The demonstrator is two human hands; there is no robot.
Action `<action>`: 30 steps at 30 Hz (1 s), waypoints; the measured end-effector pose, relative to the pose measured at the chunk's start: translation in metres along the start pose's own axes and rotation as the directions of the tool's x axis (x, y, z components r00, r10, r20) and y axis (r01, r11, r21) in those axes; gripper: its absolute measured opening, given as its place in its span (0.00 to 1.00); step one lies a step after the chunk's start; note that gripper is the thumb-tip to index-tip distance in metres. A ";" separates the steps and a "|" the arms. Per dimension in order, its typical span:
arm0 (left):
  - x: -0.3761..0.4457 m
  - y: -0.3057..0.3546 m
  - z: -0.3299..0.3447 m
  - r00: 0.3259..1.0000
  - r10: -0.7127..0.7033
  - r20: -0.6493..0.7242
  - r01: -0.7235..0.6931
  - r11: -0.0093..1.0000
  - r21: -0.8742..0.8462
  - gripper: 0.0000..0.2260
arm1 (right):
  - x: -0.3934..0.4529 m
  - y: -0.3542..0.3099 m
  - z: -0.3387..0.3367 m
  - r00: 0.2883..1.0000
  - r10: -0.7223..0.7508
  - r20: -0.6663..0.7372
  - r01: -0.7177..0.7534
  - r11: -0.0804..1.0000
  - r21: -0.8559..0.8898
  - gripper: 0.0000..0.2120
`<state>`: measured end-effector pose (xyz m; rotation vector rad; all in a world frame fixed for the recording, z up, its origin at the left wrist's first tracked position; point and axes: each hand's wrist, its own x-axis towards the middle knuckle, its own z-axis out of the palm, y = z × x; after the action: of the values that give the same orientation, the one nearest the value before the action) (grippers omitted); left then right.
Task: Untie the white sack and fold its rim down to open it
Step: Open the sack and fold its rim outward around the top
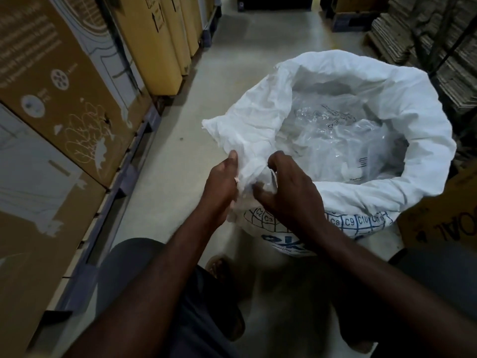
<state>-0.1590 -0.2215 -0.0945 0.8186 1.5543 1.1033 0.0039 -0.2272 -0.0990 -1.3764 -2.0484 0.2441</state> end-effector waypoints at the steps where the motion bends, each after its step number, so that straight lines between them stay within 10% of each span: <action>1: -0.001 -0.005 -0.001 0.993 0.085 -0.079 -0.067 0.977 0.201 0.23 | 0.003 0.001 0.001 1.000 -0.018 -0.005 0.018 0.999 -0.033 0.17; 7: -0.010 -0.015 -0.003 0.898 0.366 -0.242 -0.197 0.829 0.523 0.13 | 0.008 0.002 0.011 0.975 -0.220 -0.009 0.207 0.930 -0.304 0.14; 12: -0.010 -0.006 0.000 0.993 -0.100 0.061 0.111 0.971 -0.212 0.29 | -0.003 0.003 0.019 0.956 -0.293 0.024 0.284 0.898 -0.337 0.12; 22: 0.018 0.001 -0.010 0.960 -0.229 -0.161 0.119 0.855 -0.505 0.18 | -0.019 -0.001 0.011 0.934 -0.342 0.104 0.353 0.929 -0.111 0.25; 26: 0.016 -0.003 -0.003 0.950 -0.001 -0.314 -0.022 0.997 -0.068 0.16 | -0.014 0.001 0.007 0.939 -0.276 0.204 0.268 0.961 0.069 0.13; 30: 0.010 -0.008 -0.003 0.909 0.308 -0.282 -0.194 0.910 0.366 0.16 | -0.011 0.001 0.015 0.934 -0.176 0.311 0.154 0.984 0.094 0.14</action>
<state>-0.1644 -0.2155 -0.1052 1.1320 1.9986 1.2343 -0.0017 -0.2330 -0.1158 -1.1734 -2.3828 0.4858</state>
